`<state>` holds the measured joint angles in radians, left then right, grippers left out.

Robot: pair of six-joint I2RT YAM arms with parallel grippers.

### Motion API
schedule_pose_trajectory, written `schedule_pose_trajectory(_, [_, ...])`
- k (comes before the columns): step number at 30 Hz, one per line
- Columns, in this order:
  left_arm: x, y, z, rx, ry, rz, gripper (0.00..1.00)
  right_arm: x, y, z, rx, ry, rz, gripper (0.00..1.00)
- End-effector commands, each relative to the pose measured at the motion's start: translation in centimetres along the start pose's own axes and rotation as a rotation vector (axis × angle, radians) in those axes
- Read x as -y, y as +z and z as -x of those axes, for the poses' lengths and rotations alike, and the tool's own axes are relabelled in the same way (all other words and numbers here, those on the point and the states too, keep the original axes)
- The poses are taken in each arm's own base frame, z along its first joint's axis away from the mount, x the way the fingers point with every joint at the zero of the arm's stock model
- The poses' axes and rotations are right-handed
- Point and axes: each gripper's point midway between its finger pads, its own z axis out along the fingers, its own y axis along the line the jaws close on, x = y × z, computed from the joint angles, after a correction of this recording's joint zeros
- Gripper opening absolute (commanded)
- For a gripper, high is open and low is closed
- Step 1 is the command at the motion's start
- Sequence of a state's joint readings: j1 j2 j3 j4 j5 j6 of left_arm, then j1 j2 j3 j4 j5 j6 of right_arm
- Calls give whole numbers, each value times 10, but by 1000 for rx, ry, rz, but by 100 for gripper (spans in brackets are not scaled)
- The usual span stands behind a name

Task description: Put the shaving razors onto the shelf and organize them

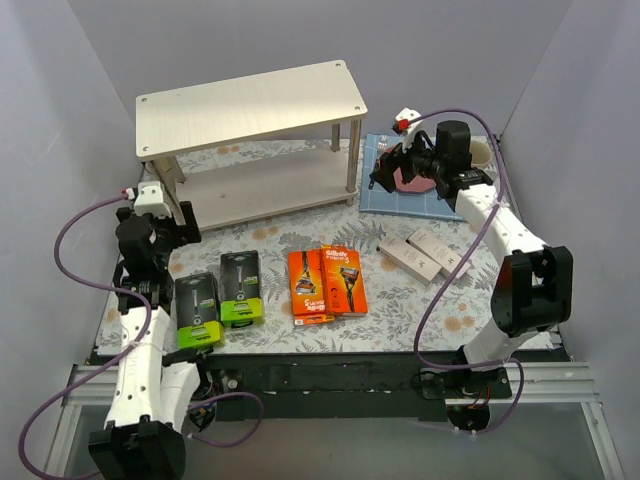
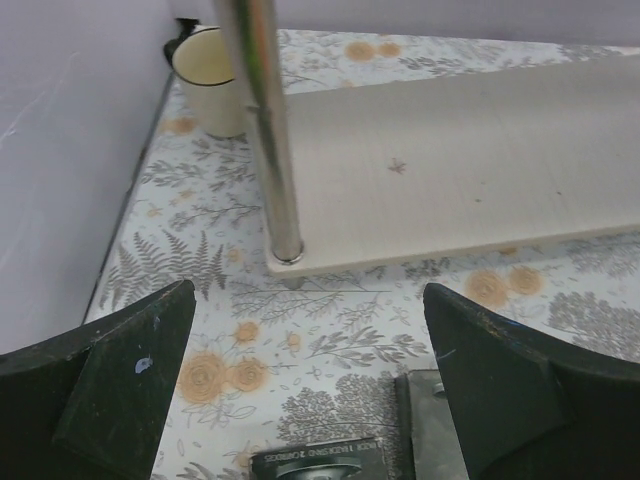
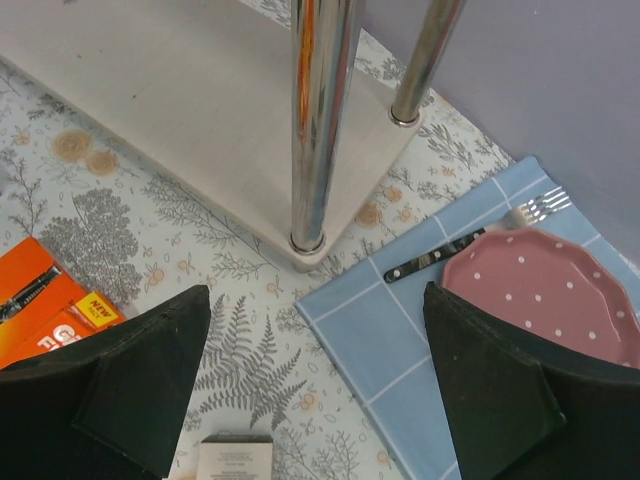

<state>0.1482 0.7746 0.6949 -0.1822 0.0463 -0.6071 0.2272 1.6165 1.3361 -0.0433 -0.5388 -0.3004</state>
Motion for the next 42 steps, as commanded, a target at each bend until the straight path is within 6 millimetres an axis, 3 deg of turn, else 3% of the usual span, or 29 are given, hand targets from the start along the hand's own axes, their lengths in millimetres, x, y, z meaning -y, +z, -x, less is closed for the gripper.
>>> schedule_pose_trajectory(1, [-39,6,8,-4,-26,143,97,0,20,40,121,-53,23,93])
schedule_pose_trajectory(2, [-36,16,4,-21,-37,93,94,3,27,41,120,-54,23,93])
schedule_pose_trajectory(3, [-44,19,8,-15,-47,99,90,1,33,41,116,-56,35,93])
schedule_pose_trajectory(4, [-45,25,18,5,-48,82,84,3,41,34,101,-57,37,92])
schedule_pose_trajectory(5, [-48,36,10,-27,-60,77,80,4,45,38,106,-63,35,92])
schedule_pose_trajectory(7, [-50,45,14,-4,-70,59,75,8,53,38,111,-50,25,92])
schedule_pose_trajectory(8, [-48,48,12,0,-67,39,73,12,60,30,101,-20,20,91])
schedule_pose_trajectory(10, [-37,52,17,43,-44,-37,73,16,66,34,120,-16,14,90])
schedule_pose_trajectory(13, [-21,58,9,40,-16,-144,70,17,77,33,137,3,23,88])
schedule_pose_trajectory(17, [-14,73,-4,6,17,-219,54,13,92,29,158,31,72,76])
schedule_pose_trajectory(22, [-26,97,6,50,34,-185,43,6,108,36,189,69,100,74])
schedule_pose_trajectory(25, [-26,110,5,50,29,-203,36,1,119,38,194,58,109,63])
schedule_pose_trajectory(29, [-23,125,5,59,28,-239,31,9,120,41,196,34,65,46])
schedule_pose_trajectory(34, [-19,148,-1,54,36,-276,28,29,112,30,167,35,-7,31])
schedule_pose_trajectory(42, [21,168,-1,49,67,-404,28,63,91,11,118,20,-136,30])
